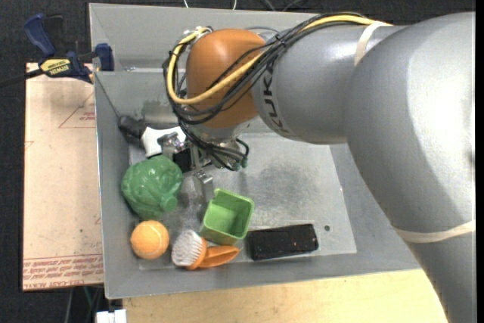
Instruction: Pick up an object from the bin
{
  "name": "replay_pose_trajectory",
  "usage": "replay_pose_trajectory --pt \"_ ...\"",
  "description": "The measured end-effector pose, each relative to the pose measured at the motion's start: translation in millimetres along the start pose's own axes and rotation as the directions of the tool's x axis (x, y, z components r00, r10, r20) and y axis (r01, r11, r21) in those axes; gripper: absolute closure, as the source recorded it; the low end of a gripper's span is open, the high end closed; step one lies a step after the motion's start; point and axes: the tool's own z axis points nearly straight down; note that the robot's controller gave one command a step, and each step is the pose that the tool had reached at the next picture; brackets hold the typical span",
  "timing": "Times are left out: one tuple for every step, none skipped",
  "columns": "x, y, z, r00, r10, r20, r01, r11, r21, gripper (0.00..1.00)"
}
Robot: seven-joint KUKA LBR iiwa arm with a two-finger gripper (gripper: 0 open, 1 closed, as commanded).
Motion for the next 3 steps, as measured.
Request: replay_pose_trajectory --pt "-15.9 27.2 12.0 0.999 0.040 -0.003 -0.040 0.999 -0.001 0.00" --pt "-29.8 15.3 13.1 1.000 0.017 -0.004 -0.017 1.000 -0.006 0.00" --pt "-37.3 28.4 29.1 0.996 0.083 -0.011 -0.083 0.996 0.024 1.00"
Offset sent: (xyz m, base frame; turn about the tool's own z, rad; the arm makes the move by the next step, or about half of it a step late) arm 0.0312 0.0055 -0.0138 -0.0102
